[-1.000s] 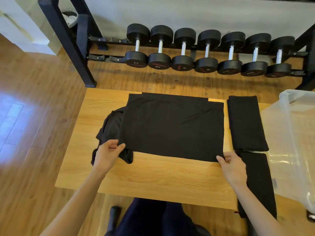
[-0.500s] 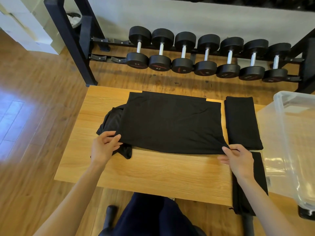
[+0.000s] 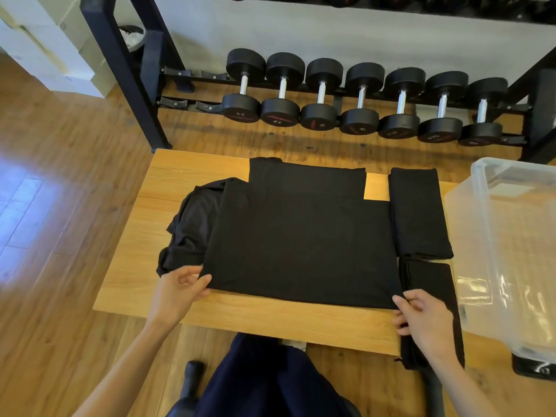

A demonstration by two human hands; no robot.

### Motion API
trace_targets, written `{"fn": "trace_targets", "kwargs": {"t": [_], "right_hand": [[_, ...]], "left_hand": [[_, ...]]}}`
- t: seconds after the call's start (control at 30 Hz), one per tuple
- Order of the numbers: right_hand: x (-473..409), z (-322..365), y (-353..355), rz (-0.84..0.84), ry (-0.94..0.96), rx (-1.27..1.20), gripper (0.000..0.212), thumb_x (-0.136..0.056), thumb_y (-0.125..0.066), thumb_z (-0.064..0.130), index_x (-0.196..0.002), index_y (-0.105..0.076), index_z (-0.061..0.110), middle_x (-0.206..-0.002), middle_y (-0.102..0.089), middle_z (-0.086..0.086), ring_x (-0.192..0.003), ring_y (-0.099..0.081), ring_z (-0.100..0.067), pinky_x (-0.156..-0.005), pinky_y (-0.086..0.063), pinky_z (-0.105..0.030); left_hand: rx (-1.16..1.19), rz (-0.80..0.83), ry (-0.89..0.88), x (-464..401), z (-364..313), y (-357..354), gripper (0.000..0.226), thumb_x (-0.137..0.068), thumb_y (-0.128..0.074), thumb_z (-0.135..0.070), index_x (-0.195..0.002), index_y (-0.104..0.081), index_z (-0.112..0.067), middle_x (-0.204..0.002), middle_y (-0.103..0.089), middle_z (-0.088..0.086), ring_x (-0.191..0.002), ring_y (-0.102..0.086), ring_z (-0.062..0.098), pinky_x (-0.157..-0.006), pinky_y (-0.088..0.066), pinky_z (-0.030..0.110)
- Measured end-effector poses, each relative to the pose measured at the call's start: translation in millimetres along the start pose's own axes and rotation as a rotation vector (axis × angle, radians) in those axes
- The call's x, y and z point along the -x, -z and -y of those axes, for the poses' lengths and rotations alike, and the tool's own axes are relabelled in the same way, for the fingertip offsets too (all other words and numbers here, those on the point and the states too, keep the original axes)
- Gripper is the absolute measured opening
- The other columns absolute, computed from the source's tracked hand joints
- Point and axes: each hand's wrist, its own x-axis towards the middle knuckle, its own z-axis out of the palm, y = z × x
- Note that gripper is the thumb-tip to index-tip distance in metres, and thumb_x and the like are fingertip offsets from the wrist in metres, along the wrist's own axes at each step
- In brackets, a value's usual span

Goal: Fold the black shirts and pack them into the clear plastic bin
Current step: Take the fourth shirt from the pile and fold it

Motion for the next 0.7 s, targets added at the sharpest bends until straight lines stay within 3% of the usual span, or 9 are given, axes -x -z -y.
{"fn": "trace_targets", "kwargs": {"t": [0.13,0.3,0.5,0.7], "right_hand": [[8,-15,-7,0.040,-0.003,0.117,0.008,-0.090,-0.066,0.014,-0.091,-0.060,0.019,-0.065,-0.065,-0.004,-0.053,-0.065,-0.017,-0.047,-0.055,-0.027],[13,-28,-10,0.070,0.014,0.251,0.007,-0.090,-0.066,0.018,-0.092,-0.060,0.019,-0.065,-0.063,0.002,-0.051,-0.062,-0.014,-0.050,-0.056,-0.027],[15,-36,-9,0.072,0.040,0.327,0.009,-0.088,-0.069,0.022,-0.087,-0.060,0.022,-0.064,-0.060,0.006,-0.054,-0.060,-0.008,-0.054,-0.056,-0.026],[13,-37,-5,0.129,0.045,0.428,0.010,-0.089,-0.068,0.027,-0.087,-0.059,0.024,-0.062,-0.060,0.008,-0.052,-0.059,-0.005,-0.053,-0.054,-0.020]], "left_hand": [[-0.113,-0.011,0.042,5,17,-1,0.033,-0.089,-0.069,-0.018,-0.119,-0.061,-0.007,-0.074,-0.066,0.005,-0.075,-0.072,0.012,-0.095,-0.052,0.039],[-0.208,-0.005,0.049,10,32,1,0.019,-0.089,-0.069,-0.016,-0.105,-0.065,-0.007,-0.067,-0.065,0.002,-0.071,-0.071,0.014,-0.068,-0.046,0.021],[-0.316,0.026,0.026,11,38,-1,0.005,-0.088,-0.070,-0.016,-0.085,-0.066,-0.015,-0.064,-0.067,0.001,-0.066,-0.069,0.015,-0.069,-0.049,0.029],[-0.420,0.063,0.030,6,40,-2,0.009,-0.088,-0.070,-0.017,-0.082,-0.063,-0.015,-0.060,-0.068,0.001,-0.069,-0.066,0.015,-0.063,-0.042,0.022]]}}
